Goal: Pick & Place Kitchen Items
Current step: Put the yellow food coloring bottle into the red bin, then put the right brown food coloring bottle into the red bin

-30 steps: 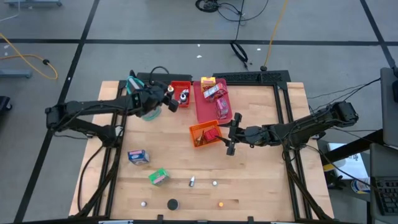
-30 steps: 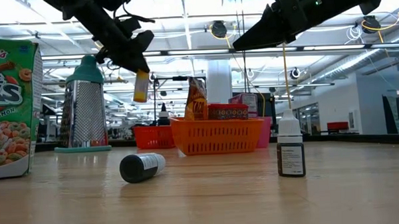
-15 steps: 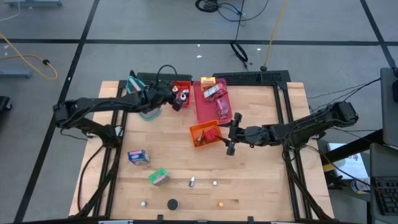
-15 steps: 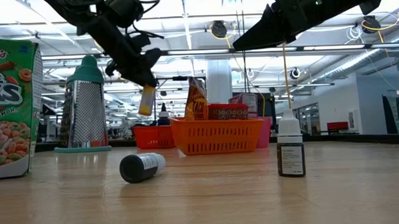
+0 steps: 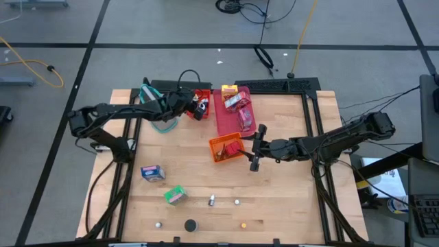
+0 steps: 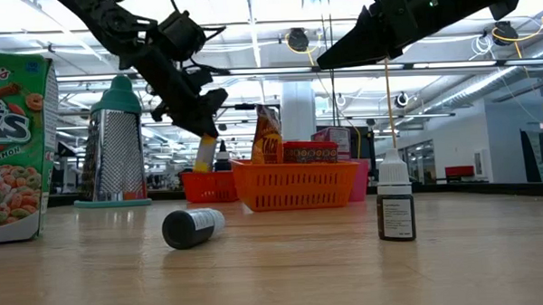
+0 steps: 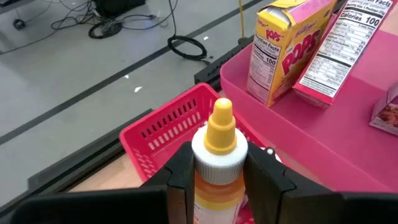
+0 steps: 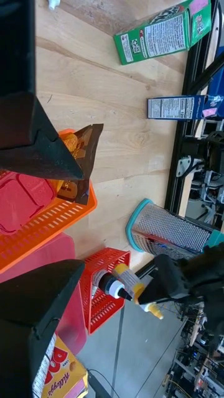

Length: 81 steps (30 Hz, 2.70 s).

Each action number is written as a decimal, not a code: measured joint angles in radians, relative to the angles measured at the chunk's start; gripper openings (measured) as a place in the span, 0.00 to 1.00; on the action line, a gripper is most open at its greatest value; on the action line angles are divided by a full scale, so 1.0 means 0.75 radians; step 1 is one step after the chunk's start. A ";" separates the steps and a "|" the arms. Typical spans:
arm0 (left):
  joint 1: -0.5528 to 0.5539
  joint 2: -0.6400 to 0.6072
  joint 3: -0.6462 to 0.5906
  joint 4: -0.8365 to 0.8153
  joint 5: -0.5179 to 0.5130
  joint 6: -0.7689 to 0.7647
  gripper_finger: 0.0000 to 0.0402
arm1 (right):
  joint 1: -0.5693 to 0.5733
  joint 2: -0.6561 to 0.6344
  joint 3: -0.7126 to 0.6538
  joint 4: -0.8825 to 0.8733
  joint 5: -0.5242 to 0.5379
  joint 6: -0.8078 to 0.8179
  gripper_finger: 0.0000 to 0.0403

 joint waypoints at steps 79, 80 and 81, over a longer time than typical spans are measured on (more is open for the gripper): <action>-0.401 -0.245 -0.201 0.384 0.447 0.073 0.62 | 0.205 0.272 -0.001 -0.015 -0.425 0.148 0.53; -0.408 -0.245 -0.201 0.384 0.447 0.073 0.62 | 0.218 0.299 -0.002 -0.003 -0.425 0.171 0.53; -0.411 -0.245 -0.201 0.384 0.447 0.073 0.62 | 0.231 0.324 -0.001 0.016 -0.425 0.193 0.53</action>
